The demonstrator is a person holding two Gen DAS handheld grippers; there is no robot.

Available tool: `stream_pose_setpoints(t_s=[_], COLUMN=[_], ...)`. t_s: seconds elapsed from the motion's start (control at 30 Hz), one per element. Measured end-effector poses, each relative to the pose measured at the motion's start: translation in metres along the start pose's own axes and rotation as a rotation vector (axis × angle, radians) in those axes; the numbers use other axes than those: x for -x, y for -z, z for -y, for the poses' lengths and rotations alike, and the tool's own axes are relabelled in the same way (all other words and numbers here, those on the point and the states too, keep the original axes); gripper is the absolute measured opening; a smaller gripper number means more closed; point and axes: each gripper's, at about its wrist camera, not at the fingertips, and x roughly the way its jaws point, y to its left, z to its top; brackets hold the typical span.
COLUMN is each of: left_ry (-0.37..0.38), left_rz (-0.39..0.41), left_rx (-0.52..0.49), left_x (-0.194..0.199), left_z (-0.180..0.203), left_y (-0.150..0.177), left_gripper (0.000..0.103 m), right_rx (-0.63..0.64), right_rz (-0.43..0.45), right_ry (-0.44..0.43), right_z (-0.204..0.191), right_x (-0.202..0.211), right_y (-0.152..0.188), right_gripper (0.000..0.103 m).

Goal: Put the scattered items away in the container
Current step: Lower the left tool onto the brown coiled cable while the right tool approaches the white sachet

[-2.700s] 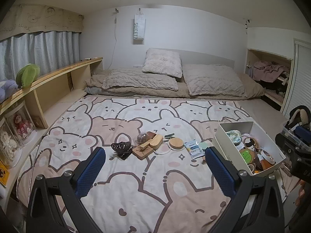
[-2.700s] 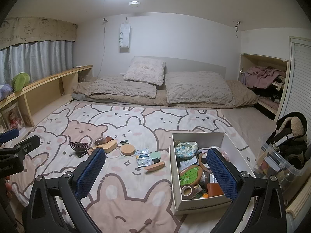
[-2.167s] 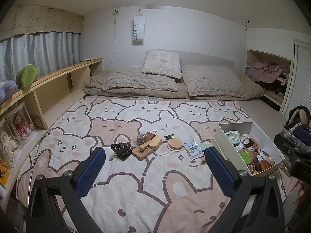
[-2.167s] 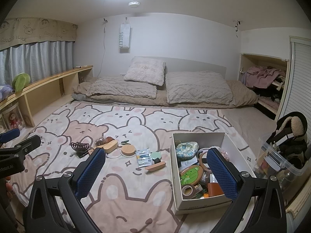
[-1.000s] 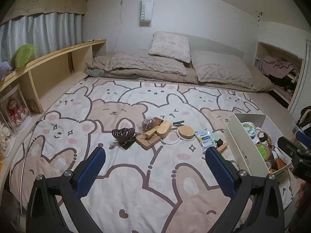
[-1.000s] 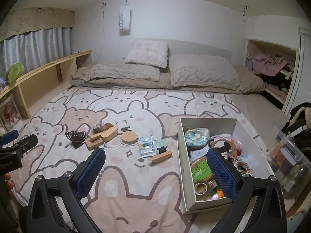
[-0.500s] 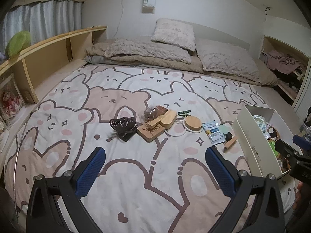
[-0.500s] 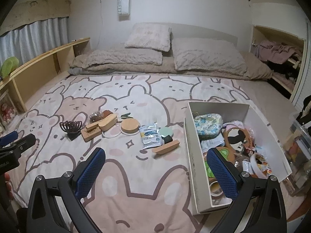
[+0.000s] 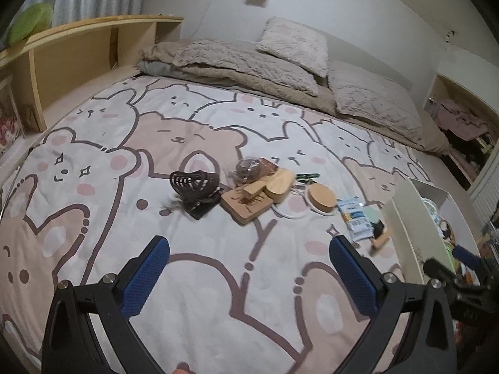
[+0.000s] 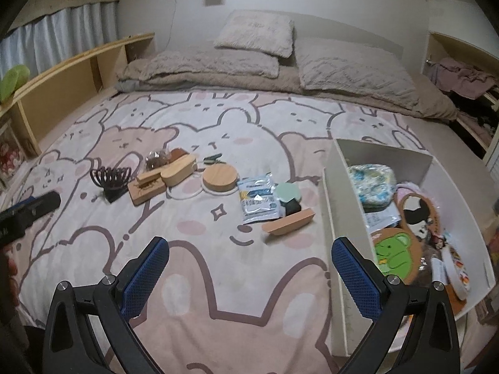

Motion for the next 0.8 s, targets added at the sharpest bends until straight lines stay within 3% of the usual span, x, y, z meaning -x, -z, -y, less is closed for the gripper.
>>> stream_pose_setpoints(t_s=[0.23, 0.47, 0.8], left_ry=[-0.053, -0.041, -0.049], left_rz=[0.02, -0.014, -0.076], left_rx=[0.047, 0.151, 0.229], left_x=[-0.037, -0.079, -0.127], left_z=[-0.027, -0.049, -0.065], left_y=[-0.016, -0.026, -0.028], left_gripper=[0.103, 0.103, 0.103], right_rx=[0.017, -0.052, -0.08], right_rz=[-0.042, -0.022, -0.057], right_ry=[-0.035, -0.1, -0.072], right_z=[-0.009, -0.007, 0.004], right_x=[-0.034, -0.06, -0.101], right_y=[0.008, 0.016, 0.022], right_gripper=[0.103, 0.103, 0.103])
